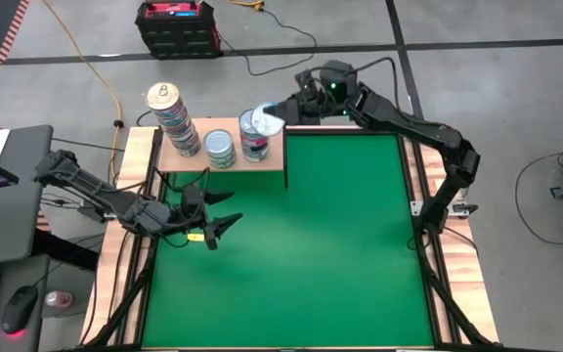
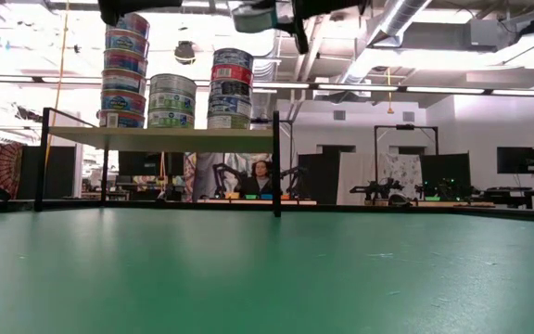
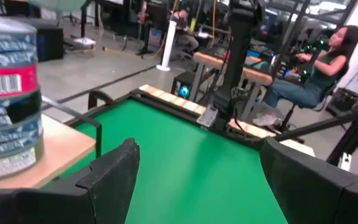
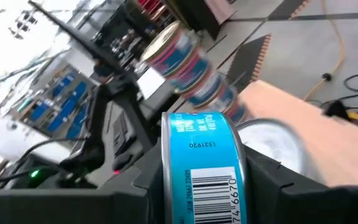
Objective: Stack canned seafood by type on shelf
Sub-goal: Stack the light blue tuna can on top of the dark blue tuna can on the shelf
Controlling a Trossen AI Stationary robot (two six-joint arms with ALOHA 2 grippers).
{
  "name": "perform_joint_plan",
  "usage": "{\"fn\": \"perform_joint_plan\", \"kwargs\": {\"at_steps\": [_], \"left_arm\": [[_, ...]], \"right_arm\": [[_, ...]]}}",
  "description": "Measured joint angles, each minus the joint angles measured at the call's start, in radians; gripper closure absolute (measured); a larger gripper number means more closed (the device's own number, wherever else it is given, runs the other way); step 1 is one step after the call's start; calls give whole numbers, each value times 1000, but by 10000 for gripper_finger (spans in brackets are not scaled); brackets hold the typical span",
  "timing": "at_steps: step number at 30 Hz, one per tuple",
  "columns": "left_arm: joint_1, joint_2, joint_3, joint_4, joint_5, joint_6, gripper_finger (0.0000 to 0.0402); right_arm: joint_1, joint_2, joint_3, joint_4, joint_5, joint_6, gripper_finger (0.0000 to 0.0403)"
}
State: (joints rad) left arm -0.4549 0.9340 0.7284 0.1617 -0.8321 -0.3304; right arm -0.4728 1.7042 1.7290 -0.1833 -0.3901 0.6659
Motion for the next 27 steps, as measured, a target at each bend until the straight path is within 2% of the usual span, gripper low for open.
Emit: {"fn": "perform_joint_plan", "kwargs": {"at_steps": [4,11,16,21,27], "left_arm": [[0,2,0,30,-41,31,84],[12,2,0,57,-116,89,84],[13,2,12,88,-162,151,84],[7,1,40,82,-179,178,84],[11,1,47,81,-212,195,84]], "right_arm": [[-33,4,0,11,9,18,232],[-49,65,25,185,16,124,239],[-52,164,151,111,-42,149,231],[-68,199,272,0,-85,127,239],[-69,202,286,-108,-90,62,234]]}}
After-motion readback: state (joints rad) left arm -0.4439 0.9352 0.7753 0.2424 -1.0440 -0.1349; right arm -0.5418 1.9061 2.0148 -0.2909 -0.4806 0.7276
